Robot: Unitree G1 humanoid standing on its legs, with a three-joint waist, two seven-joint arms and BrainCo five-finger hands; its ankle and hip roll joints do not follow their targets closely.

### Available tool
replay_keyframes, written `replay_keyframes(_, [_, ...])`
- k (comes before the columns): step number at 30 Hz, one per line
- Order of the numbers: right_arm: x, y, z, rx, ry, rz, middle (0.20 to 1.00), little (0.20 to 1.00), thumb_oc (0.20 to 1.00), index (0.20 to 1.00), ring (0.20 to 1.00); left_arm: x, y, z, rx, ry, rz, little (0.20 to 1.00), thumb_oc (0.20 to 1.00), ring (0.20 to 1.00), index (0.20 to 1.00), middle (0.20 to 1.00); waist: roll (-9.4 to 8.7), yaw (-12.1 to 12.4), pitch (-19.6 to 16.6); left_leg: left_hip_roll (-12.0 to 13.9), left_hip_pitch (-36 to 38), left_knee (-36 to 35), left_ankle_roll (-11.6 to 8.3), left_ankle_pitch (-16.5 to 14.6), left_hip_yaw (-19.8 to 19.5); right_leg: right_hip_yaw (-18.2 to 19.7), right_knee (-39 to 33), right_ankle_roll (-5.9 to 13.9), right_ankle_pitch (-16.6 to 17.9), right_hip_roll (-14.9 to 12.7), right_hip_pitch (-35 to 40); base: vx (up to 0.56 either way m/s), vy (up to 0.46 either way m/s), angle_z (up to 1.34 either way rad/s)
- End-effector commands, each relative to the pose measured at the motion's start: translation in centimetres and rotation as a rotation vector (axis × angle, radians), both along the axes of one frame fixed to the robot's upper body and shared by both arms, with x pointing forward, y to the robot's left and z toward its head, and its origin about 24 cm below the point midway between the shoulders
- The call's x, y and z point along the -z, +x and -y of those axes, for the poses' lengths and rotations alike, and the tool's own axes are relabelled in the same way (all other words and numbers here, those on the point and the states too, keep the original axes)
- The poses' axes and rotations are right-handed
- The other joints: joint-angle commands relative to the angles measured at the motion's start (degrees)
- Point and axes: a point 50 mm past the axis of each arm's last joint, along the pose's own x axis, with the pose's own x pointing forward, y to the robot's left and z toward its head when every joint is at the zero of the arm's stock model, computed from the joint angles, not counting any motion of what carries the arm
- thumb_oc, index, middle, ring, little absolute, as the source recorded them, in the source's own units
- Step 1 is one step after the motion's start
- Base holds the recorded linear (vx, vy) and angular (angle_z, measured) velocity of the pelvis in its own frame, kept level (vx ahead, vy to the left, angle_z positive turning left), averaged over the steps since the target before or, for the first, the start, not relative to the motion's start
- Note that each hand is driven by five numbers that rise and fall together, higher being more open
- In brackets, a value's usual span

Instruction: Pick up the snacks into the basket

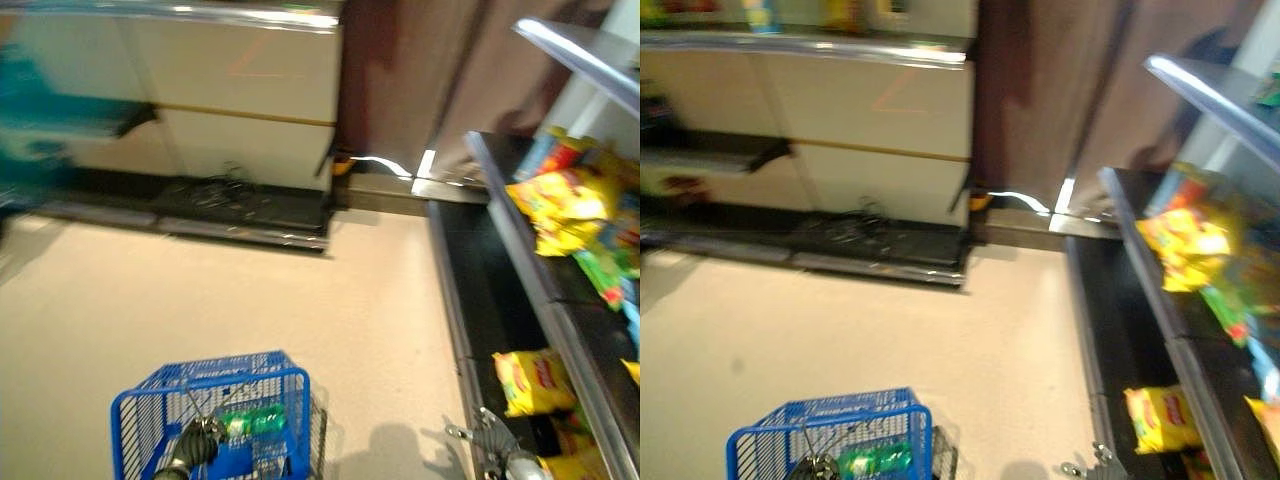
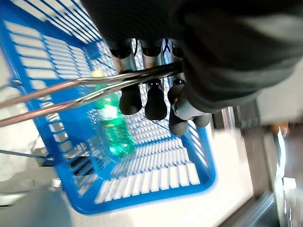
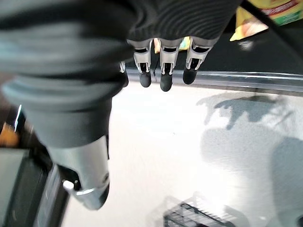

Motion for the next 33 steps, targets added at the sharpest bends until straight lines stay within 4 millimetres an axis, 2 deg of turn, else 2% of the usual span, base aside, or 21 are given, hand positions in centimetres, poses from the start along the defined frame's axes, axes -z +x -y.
replay_keyframes(1, [0.1,-2.6,2.2,0.042,-0.066,-0.034,1.000,1.000,1.000,1.000,1.000,-4.6,3.6,-0.7,0.108,0.084,0.251,0.200,0.200,0.200,0.200,0.200,1.25,-3.71,-3.42,3.01,-8.89,7.46,-5.83,-2.16,-0.49,-0.63,1.05,3.47,14.56,-5.67,-4.44,0.33,0.419,-1.14])
replay_keyframes(2, [0.2,-2.1,1.8,0.056,-0.048,-0.024,1.000,1.000,1.000,1.000,1.000,-4.8,3.6,-0.9,0.113,0.091,0.256,0.200,0.200,0.200,0.200,0.200,1.93,-4.35,-3.39,3.22,-6.45,6.90,-4.21,-4.39,1.05,-0.75,3.90,3.43,20.23,-6.96,-7.80,0.33,0.415,-1.01])
replay_keyframes(3, [0.0,-1.8,1.6,0.053,-0.041,-0.011,1.000,1.000,1.000,1.000,1.000,-5.0,3.6,-1.1,0.117,0.092,0.259,0.200,0.200,0.200,0.200,0.200,2.37,-4.70,-3.26,3.32,-4.76,6.28,-3.55,-5.00,2.00,-1.67,4.61,2.92,21.78,-7.41,-9.08,0.24,0.324,-0.91])
replay_keyframes(6, [-0.2,-1.6,1.5,0.050,-0.037,0.001,1.000,1.000,1.000,1.000,1.000,-5.0,3.5,-1.2,0.129,0.101,0.253,0.200,0.200,0.200,0.200,0.200,2.80,-5.29,-3.47,3.01,-2.70,5.53,-2.84,-6.25,3.73,-4.04,3.65,2.67,23.75,-7.96,-10.42,0.18,0.236,-1.07])
replay_keyframes(9, [0.0,-2.0,1.8,0.076,-0.037,-0.008,1.000,1.000,1.000,1.000,1.000,-5.0,3.3,-1.0,0.133,0.084,0.252,0.200,0.200,0.200,0.200,0.200,2.25,-5.34,-3.96,1.53,-1.60,7.33,-2.50,-9.19,5.51,-6.98,0.40,3.60,27.15,-10.55,-9.72,0.19,0.186,-0.50])
replay_keyframes(10, [-0.2,-1.7,1.7,0.080,-0.035,0.006,1.000,1.000,1.000,1.000,1.000,-4.9,3.4,-0.9,0.137,0.088,0.250,0.200,0.200,0.200,0.200,0.200,1.96,-5.23,-3.65,1.46,-2.08,9.88,-2.50,-10.91,6.83,-9.45,-0.30,3.69,27.96,-11.70,-10.30,0.10,0.151,-0.28])
replay_keyframes(11, [-0.3,-1.5,1.6,0.080,-0.036,0.015,1.000,1.000,1.000,1.000,1.000,-4.9,3.5,-0.9,0.137,0.092,0.250,0.200,0.200,0.200,0.200,0.200,1.86,-5.03,-2.99,1.68,-2.00,11.78,-2.43,-12.33,8.24,-13.04,-1.43,3.68,26.85,-12.43,-10.63,0.08,0.226,-0.53])
replay_keyframes(12, [-0.3,-1.3,1.3,0.072,-0.033,0.019,1.000,1.000,1.000,1.000,1.000,-4.7,3.3,-0.8,0.139,0.087,0.242,0.200,0.200,0.200,0.200,0.200,1.60,-4.91,-2.72,2.58,-1.37,11.56,-2.44,-13.19,10.46,-16.23,-6.36,3.97,22.21,-10.99,-9.86,0.04,0.170,-0.60])
replay_keyframes(13, [-0.3,-1.2,1.3,0.072,-0.033,0.019,1.000,1.000,1.000,1.000,1.000,-4.7,3.3,-0.8,0.138,0.087,0.242,0.200,0.200,0.200,0.200,0.200,1.56,-4.91,-2.80,2.54,-1.45,11.39,-2.43,-12.97,10.48,-16.20,-6.43,3.98,22.34,-11.04,-9.99,0.07,0.178,-0.97])
replay_keyframes(14, [-0.1,-0.8,0.7,0.075,-0.017,0.024,1.000,1.000,1.000,1.000,1.000,-4.2,3.1,-0.8,0.119,0.081,0.223,0.200,0.200,0.200,0.200,0.200,1.92,-4.52,-2.77,3.68,-0.02,10.32,-2.21,-13.45,13.12,-21.51,-9.72,3.34,17.62,-9.37,-12.76,0.11,0.079,-1.06])
replay_keyframes(17, [-0.3,0.1,0.0,0.044,-0.019,0.036,1.000,1.000,1.000,1.000,1.000,-3.6,2.8,-0.7,0.110,0.090,0.192,0.200,0.200,0.200,0.200,0.200,1.85,-4.22,-2.12,5.05,3.47,9.68,-2.38,-14.77,16.52,-30.71,-13.65,3.16,19.35,-10.13,-15.73,0.15,-0.013,-1.00])
replay_keyframes(20, [-0.5,0.5,-0.6,0.042,-0.001,0.052,1.000,1.000,1.000,1.000,1.000,-3.3,2.9,-0.4,0.110,0.083,0.184,0.200,0.200,0.200,0.200,0.200,2.20,-5.15,-1.50,5.58,6.07,8.54,-2.62,-15.13,17.44,-30.50,-12.53,2.87,18.79,-9.51,-17.47,0.15,-0.116,-0.77])
replay_keyframes(22, [0.0,-0.3,-0.4,0.045,-0.003,0.025,1.000,1.000,1.000,1.000,1.000,-2.3,3.0,0.6,0.123,0.064,0.147,0.200,0.200,0.200,0.200,0.200,2.63,-6.11,-1.89,6.23,6.63,8.83,-3.40,-14.93,17.22,-26.81,-11.09,1.82,16.82,-8.25,-16.38,0.13,-0.166,-0.18])
replay_keyframes(23, [0.0,-0.3,-0.3,0.046,-0.004,0.025,1.000,1.000,1.000,1.000,1.000,-2.3,3.0,0.6,0.124,0.064,0.148,0.200,0.200,0.200,0.200,0.200,2.65,-6.08,-1.91,6.24,6.63,8.78,-3.42,-14.90,17.23,-26.80,-11.02,1.80,16.77,-8.24,-16.44,0.14,-0.190,-0.04])
replay_keyframes(27, [0.0,-1.1,0.5,0.066,-0.011,0.019,1.000,1.000,1.000,1.000,1.000,-1.5,3.1,1.5,0.142,0.053,0.119,0.200,0.200,0.200,0.200,0.200,4.13,-8.17,-2.32,9.50,8.49,10.18,-5.33,-13.99,17.19,-26.67,-9.05,-0.35,14.04,-5.79,-15.63,0.23,-0.267,0.11])
replay_keyframes(28, [-0.1,-1.2,0.4,0.032,-0.019,0.023,1.000,1.000,1.000,1.000,1.000,-1.3,3.3,1.7,0.133,0.050,0.114,0.200,0.200,0.200,0.200,0.200,4.49,-8.62,-1.97,11.68,7.76,16.92,-6.85,-10.25,16.87,-26.38,-9.54,-1.82,12.76,-3.44,-13.63,0.21,-0.320,-0.12])
replay_keyframes(29, [-0.1,-1.3,0.3,0.019,-0.024,0.020,1.000,1.000,1.000,1.000,1.000,-1.3,3.3,1.8,0.133,0.043,0.112,0.200,0.200,0.200,0.200,0.200,4.08,-8.37,-1.47,11.79,6.44,21.91,-7.15,-8.29,15.78,-25.97,-9.94,-2.47,12.50,-2.83,-12.46,0.21,-0.318,-0.11])
replay_keyframes(30, [-0.1,-1.3,0.3,0.018,-0.023,0.020,1.000,1.000,1.000,1.000,1.000,-1.3,3.3,1.8,0.133,0.043,0.112,0.200,0.200,0.200,0.200,0.200,3.96,-8.48,-1.64,11.64,6.20,21.79,-7.12,-8.06,15.71,-26.03,-10.02,-2.47,12.63,-2.98,-12.66,0.16,-0.280,-0.08])
replay_keyframes(31, [-0.6,-0.9,0.3,-0.038,-0.048,0.034,1.000,1.000,1.000,1.000,1.000,-1.6,3.7,2.2,0.140,0.034,0.135,0.200,0.200,0.200,0.200,0.200,2.59,-7.49,0.02,9.55,2.86,32.63,-7.36,-6.04,11.24,-24.44,-10.48,-3.74,12.43,-2.21,-11.02,0.09,-0.186,-0.11])
replay_keyframes(32, [-0.6,-0.9,0.3,-0.038,-0.047,0.034,1.000,1.000,1.000,1.000,1.000,-1.6,3.7,2.2,0.140,0.035,0.135,0.200,0.200,0.200,0.200,0.200,2.43,-7.61,-0.13,9.36,2.65,32.48,-7.32,-5.79,11.19,-24.49,-10.53,-3.72,12.53,-2.39,-11.20,0.21,-0.303,-0.36])
replay_keyframes(33, [-0.5,-1.0,0.4,-0.075,-0.083,0.013,1.000,1.000,1.000,1.000,1.000,-1.6,3.8,2.6,0.141,0.026,0.143,0.200,0.200,0.200,0.200,0.200,1.14,-6.89,0.20,7.88,0.96,37.92,-6.52,-6.18,9.35,-22.54,-11.14,-4.36,11.96,-1.96,-9.71,0.17,-0.157,-0.76])
